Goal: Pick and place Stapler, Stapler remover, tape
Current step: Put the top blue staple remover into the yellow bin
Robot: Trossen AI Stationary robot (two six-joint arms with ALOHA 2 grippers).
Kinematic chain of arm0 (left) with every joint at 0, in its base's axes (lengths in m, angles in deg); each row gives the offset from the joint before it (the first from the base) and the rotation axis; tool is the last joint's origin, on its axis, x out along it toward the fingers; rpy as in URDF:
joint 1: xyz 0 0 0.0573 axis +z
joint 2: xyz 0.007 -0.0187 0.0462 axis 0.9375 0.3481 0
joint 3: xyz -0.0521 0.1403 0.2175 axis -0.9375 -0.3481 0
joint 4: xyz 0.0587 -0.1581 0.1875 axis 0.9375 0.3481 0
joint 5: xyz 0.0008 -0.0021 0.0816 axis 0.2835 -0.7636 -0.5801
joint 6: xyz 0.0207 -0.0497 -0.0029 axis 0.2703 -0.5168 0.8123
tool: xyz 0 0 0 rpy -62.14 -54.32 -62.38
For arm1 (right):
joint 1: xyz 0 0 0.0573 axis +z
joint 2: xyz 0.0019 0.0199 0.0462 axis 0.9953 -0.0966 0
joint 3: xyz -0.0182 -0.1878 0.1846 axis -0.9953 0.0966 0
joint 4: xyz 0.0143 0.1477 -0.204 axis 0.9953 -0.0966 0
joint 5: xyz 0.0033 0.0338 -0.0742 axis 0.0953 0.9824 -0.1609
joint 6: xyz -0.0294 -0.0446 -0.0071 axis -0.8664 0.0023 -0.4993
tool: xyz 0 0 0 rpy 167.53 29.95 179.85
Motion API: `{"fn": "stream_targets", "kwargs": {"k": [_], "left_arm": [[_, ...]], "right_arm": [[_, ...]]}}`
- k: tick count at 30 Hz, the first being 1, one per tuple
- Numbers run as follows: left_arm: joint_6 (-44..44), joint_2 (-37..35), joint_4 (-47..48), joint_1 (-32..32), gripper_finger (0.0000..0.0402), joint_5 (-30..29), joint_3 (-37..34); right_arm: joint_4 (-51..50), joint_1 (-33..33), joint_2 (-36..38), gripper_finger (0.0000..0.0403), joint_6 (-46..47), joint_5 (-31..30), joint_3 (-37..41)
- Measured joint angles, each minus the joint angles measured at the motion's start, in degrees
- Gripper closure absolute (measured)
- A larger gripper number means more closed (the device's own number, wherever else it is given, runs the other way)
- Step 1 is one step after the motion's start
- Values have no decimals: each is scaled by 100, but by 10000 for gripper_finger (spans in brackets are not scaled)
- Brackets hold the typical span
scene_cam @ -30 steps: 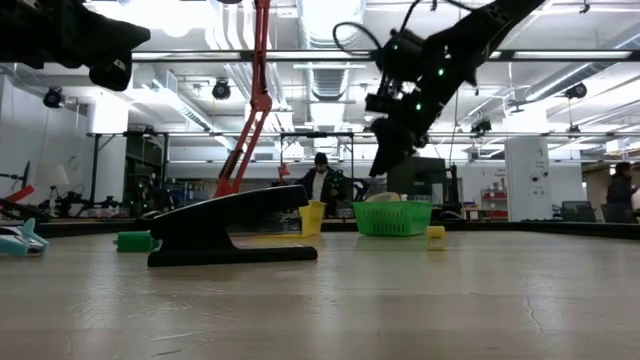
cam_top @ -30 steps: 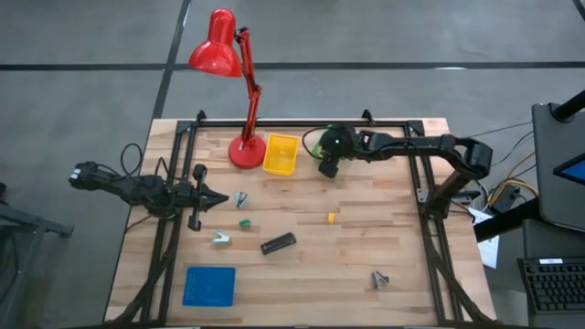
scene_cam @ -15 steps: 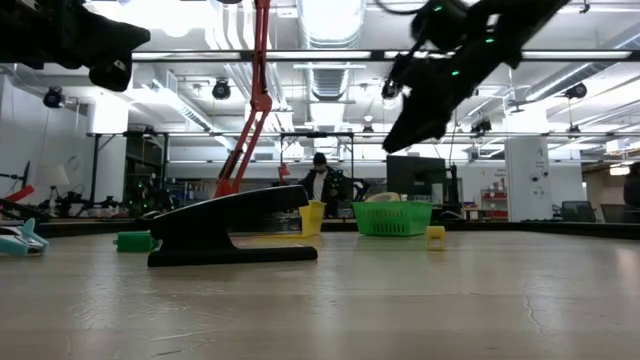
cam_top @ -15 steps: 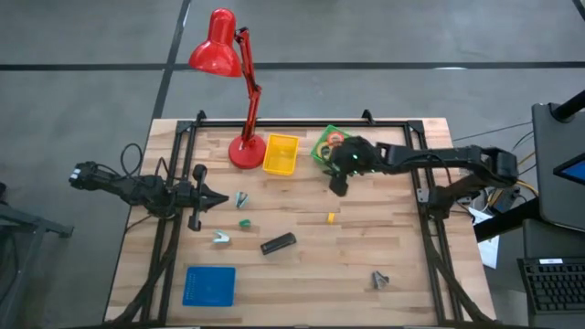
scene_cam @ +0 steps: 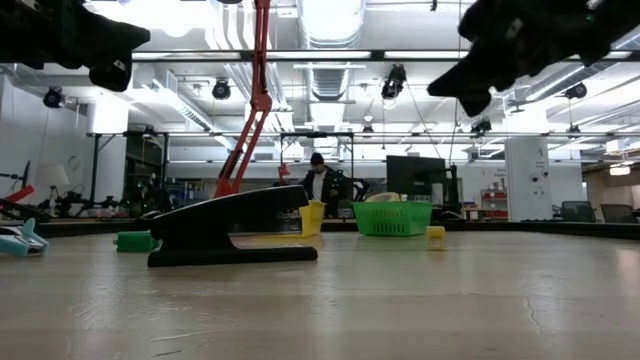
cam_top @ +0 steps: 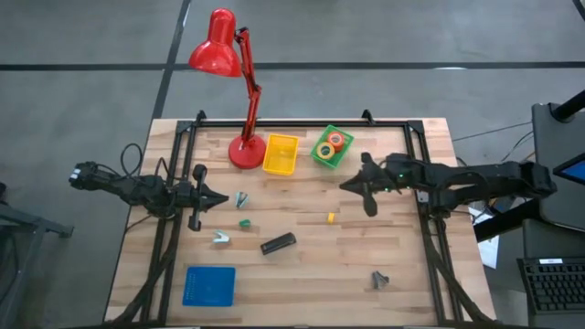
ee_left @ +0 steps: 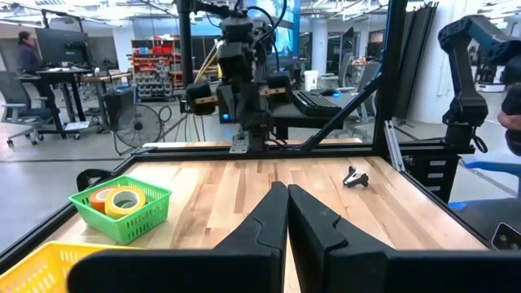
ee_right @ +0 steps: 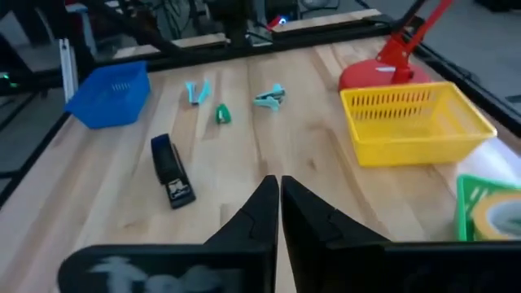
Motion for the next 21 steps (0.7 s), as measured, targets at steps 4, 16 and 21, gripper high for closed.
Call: {"fn": "stream_targets", "kwargs": {"k": [4, 16, 21], "left_arm": [[1, 0, -1, 2, 387, -1, 0], [59, 0, -66, 2, 387, -2, -2], [39, 3, -269, 10, 387, -117, -4]], "right_arm": [[131, 38, 605, 390, 26, 19, 409], [931, 44, 1826, 390, -36, -25, 1143], [904, 44, 1910, 390, -35, -25, 1287]]}}
